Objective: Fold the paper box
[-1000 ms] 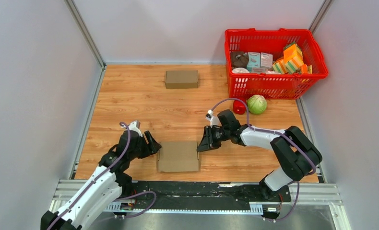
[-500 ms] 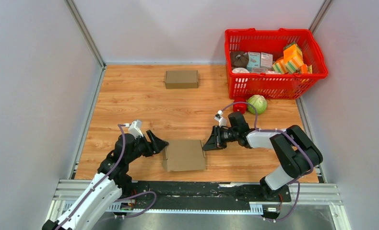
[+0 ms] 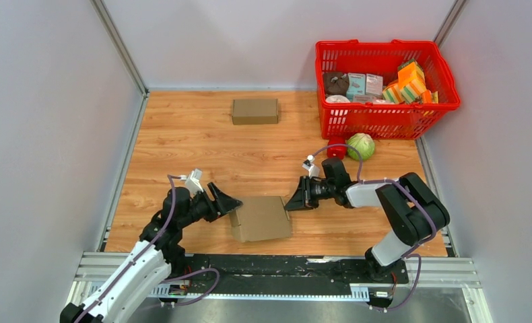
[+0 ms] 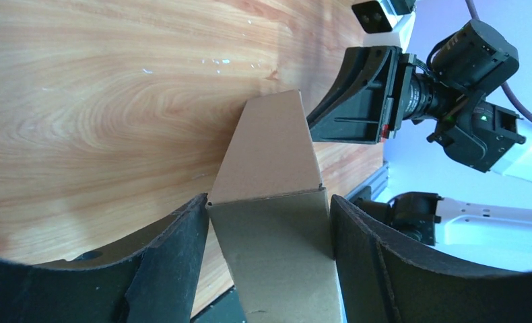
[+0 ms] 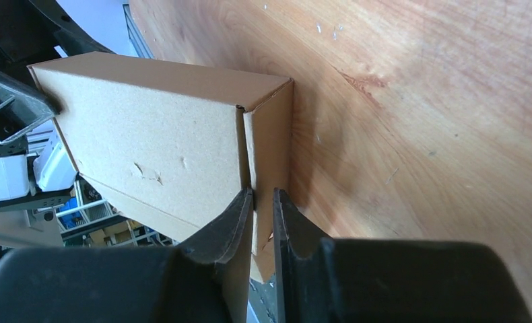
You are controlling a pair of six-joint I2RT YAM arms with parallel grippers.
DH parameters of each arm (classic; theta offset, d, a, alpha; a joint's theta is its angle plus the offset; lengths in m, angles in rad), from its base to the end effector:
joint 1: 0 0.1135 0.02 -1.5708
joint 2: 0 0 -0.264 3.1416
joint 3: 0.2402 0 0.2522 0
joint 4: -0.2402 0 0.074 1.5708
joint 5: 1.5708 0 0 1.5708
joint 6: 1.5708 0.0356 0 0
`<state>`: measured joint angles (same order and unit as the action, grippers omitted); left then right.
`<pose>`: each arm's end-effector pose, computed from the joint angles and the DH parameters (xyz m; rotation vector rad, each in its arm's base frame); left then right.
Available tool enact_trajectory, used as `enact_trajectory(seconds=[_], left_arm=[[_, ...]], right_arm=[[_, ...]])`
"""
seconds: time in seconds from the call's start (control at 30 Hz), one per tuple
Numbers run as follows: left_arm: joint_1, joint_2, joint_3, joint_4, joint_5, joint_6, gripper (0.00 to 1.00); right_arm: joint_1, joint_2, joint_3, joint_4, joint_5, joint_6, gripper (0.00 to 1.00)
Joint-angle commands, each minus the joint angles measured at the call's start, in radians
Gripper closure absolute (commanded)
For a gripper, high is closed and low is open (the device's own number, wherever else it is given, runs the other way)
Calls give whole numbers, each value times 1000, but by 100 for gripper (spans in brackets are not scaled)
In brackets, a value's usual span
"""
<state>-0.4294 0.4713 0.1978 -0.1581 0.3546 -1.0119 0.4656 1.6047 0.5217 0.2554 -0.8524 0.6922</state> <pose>0.1170 -0.0672 0.1800 -0.3898 2.1792 -1.2255 0.2227 0.1419 0.1173 -0.1605 2.5936 1.5180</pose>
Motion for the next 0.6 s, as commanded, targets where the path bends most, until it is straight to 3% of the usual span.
enact_trajectory(seconds=[0.0,0.13,0.17,0.27,0.33,0.43,0.57], left_arm=[[3,59,-8,83,95,-91,31],[4,52,17,33,81,-125,48],[3,49,29,13,73,-132,51],[4,44,45,-63,47,-160,57],[4,43,38,-89,35,-212,60],[7,41,15,-101,27,-322,60],[15,20,-15,-98,38,-465,60]], right_arm=[[-1,27,-15,13,62,-17,81],[-1,-29,20,-89,93,-91,61],[5,-101,44,-188,120,-118,49],[47,-285,89,-405,277,-250,25],[82,-379,132,-506,393,-330,18],[278,-569,162,-562,629,-486,1],[702,-695,141,-450,916,-630,0]])
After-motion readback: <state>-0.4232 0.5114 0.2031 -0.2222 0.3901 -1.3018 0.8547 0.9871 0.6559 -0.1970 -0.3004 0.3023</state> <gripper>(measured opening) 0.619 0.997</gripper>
